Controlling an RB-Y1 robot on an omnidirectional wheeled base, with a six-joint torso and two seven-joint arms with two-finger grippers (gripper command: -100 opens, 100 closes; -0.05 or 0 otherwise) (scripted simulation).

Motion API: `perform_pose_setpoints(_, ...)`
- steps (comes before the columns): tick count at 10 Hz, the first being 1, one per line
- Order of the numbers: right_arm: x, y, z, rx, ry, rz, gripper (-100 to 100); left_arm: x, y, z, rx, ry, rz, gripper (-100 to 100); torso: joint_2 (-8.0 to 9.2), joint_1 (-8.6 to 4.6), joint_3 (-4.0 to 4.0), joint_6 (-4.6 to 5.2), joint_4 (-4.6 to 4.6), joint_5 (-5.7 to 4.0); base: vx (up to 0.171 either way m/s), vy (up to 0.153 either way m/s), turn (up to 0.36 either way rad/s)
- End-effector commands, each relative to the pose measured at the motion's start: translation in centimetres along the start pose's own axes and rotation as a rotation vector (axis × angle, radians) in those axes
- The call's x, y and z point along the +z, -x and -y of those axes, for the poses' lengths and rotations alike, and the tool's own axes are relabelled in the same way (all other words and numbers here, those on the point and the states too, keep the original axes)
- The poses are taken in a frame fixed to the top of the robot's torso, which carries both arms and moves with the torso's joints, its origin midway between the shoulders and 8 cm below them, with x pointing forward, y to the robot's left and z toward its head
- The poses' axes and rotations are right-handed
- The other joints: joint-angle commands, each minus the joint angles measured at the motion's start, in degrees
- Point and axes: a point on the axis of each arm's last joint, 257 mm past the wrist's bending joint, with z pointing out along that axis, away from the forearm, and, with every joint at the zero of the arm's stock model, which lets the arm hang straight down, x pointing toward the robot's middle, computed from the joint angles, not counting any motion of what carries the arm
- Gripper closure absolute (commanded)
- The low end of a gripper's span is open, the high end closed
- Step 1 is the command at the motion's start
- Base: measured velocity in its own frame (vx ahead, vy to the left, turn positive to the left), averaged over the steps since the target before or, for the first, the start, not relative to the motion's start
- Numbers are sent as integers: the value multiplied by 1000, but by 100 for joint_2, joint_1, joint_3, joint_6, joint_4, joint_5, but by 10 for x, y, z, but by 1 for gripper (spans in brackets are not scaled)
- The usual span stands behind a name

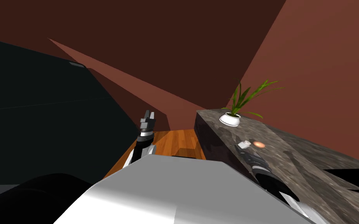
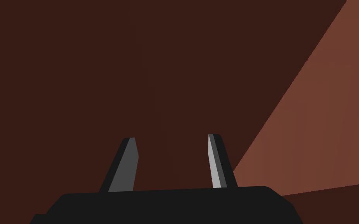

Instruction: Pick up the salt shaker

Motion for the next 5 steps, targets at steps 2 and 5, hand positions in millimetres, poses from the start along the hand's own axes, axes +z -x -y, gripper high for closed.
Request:
perform_pose_setpoints(2, 7, -1, 31, -121, -58, -31, -100, 0, 0, 0, 0, 0, 0, 0, -1, -2, 0, 2, 0, -1, 111, 49, -96)
perform_pose_setpoints(5, 16, 5, 60, -240, -110, -53, -100, 0, 0, 0, 0, 0, 0, 0, -2, -2, -1, -1, 0, -1, 107, 46, -64)
